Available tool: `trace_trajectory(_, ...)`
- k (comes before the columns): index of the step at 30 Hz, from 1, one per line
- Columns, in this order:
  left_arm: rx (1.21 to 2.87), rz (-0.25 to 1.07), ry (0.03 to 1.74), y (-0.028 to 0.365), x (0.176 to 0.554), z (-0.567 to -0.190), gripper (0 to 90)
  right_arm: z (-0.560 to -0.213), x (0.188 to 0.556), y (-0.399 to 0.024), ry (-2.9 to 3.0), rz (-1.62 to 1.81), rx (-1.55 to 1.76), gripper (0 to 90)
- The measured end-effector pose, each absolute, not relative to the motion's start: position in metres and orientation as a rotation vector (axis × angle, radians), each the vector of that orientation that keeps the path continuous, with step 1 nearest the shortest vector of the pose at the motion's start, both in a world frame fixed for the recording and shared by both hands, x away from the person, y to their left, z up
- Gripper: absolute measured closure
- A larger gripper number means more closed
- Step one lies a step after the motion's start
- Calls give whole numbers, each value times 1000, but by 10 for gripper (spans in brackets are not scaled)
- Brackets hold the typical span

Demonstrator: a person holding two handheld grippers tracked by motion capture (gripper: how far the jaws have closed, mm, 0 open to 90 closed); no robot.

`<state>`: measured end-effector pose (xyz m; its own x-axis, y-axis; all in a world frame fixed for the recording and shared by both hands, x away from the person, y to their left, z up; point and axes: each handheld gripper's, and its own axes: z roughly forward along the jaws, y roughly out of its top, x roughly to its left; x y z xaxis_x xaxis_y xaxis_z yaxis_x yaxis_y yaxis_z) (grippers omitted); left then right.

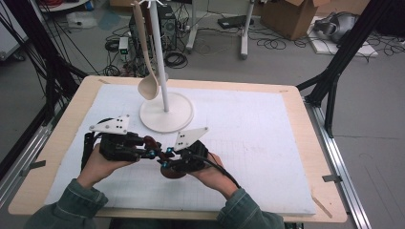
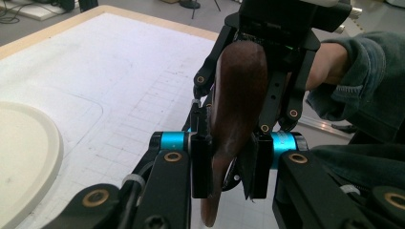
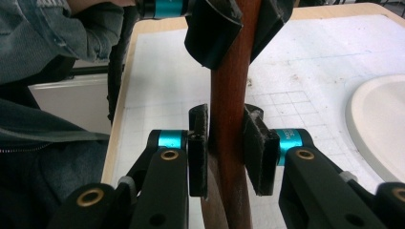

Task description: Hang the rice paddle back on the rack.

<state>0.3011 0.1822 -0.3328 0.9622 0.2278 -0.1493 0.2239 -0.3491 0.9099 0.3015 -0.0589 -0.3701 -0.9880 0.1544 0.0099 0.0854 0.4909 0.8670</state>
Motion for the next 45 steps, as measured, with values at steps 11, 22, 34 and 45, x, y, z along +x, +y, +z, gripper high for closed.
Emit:
trace_trajectory(11, 1958, 14, 329, 181, 301, -332, 766, -370, 302, -54, 2669, 1514, 184, 735)
trace_trajectory(22, 1952, 41, 339, 187, 300, -330, 648, -373, 306, -52, 2673, 1573, 204, 778)
trace_trajectory(34, 1928, 128, 416, 207, 295, -338, 475, -371, 320, -65, 2672, 1648, 326, 779)
trace_trajectory(45, 1919, 125, 403, 202, 296, -338, 475, -369, 325, -57, 2719, 1618, 341, 780)
